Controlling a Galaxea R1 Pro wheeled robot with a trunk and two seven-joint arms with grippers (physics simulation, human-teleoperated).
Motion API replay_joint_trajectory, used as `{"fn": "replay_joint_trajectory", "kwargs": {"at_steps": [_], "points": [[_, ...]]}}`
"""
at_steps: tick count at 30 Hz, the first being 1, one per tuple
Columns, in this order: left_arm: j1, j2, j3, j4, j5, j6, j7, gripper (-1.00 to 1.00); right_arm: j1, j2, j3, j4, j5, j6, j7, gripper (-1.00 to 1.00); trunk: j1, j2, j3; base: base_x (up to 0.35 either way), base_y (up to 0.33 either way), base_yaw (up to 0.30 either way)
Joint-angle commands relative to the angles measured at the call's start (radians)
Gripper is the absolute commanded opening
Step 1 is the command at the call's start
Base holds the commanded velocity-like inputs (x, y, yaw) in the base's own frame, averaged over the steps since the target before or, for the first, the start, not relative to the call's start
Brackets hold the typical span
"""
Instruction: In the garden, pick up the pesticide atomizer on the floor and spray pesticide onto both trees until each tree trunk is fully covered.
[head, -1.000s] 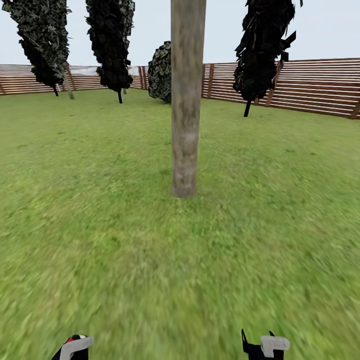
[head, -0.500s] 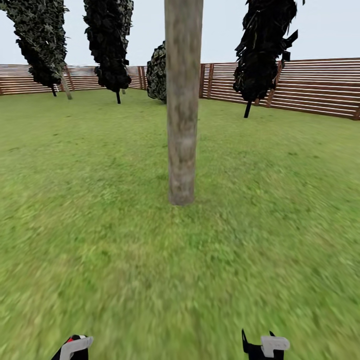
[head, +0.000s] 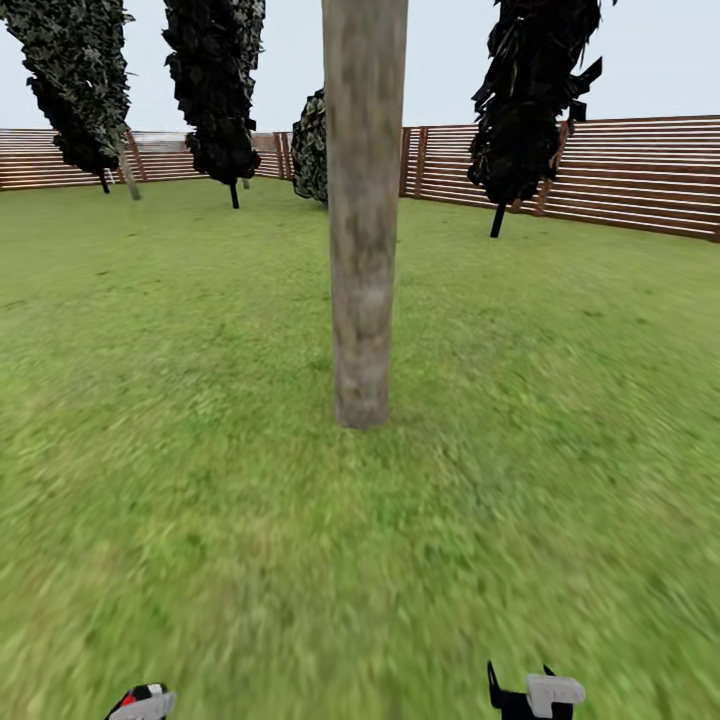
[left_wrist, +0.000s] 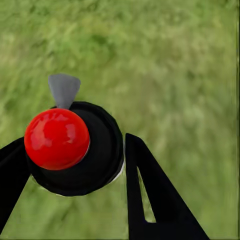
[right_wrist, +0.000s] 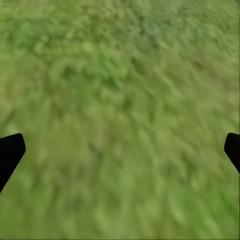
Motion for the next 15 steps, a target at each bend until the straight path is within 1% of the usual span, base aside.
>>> {"fn": "replay_joint_trajectory", "kwargs": {"at_steps": [1,5,13,15], "points": [[0.000,-0.001,-0.001,0.000,0.007,-0.008,0.000,-1.00,0.000,0.000,0.001,0.011,0.002,-0.003,-0.004,1.00,0.000,0.000,-0.001,0.335,0.000,0.000],[0.000,-0.004,-0.002,-0.001,0.007,-0.016,-0.001,-1.00,0.001,-0.002,0.001,0.040,0.002,-0.008,-0.004,1.00,0.000,0.000,-0.001,0.335,0.000,0.000],[0.005,0.001,-0.002,-0.004,0.007,-0.016,-0.002,-1.00,0.001,0.002,0.002,0.048,0.004,-0.023,-0.003,1.00,0.000,0.000,-0.001,0.335,0.000,0.000],[0.006,-0.002,-0.004,-0.002,0.006,-0.017,-0.002,-1.00,0.001,0.002,0.002,0.045,0.003,-0.023,-0.002,1.00,0.000,0.000,-0.001,0.335,0.000,0.000]]}}
